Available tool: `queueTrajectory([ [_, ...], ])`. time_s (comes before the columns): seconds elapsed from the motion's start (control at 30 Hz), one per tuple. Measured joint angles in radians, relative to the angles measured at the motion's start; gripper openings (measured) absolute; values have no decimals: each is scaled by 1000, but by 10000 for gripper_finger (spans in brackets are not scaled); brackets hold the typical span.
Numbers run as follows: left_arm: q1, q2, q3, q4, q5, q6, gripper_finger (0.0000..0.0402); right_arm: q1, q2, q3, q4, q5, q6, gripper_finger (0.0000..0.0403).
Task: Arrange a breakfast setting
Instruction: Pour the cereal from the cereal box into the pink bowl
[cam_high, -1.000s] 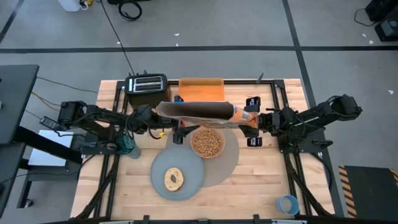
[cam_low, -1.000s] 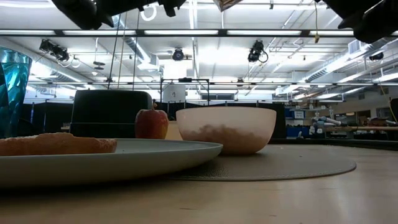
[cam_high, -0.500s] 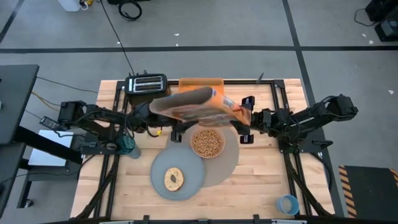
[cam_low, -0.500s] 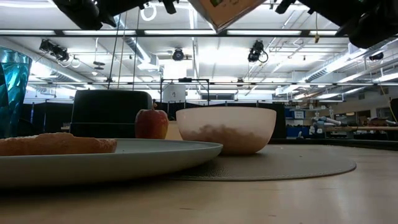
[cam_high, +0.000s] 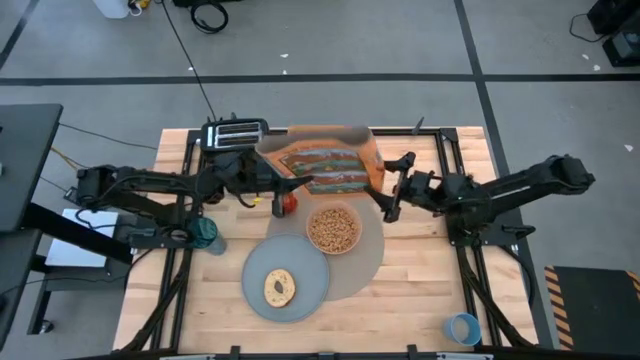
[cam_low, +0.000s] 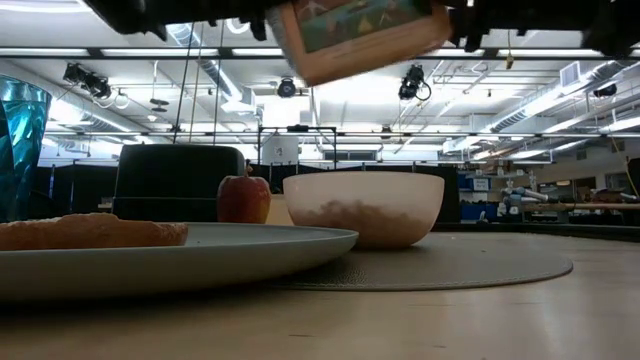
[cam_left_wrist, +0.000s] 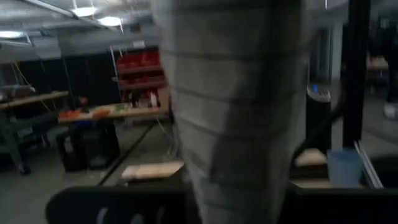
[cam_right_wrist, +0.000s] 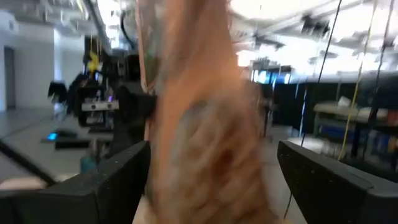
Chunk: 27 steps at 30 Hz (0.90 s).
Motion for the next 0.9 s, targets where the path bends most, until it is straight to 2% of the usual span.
queueTrajectory([
  [0.1,-1,-49,0,-114,2,24,16,0,-111,0,-196,-20,68,367],
  [0.23,-6,-38,1,-126,1,19,15,-24,-187,46,-386,-124,135,365],
  [0.37,-10,37,1,-121,3,18,15,-43,-161,131,-464,-213,128,359],
  [0.57,-9,130,0,-39,1,-5,15,-70,-62,239,-503,-250,99,342],
  [0.73,-7,136,0,-30,0,-1,15,-88,12,281,-499,-273,109,302],
  [0.9,-7,135,0,-31,-4,15,16,-105,52,280,-469,-273,115,222],
])
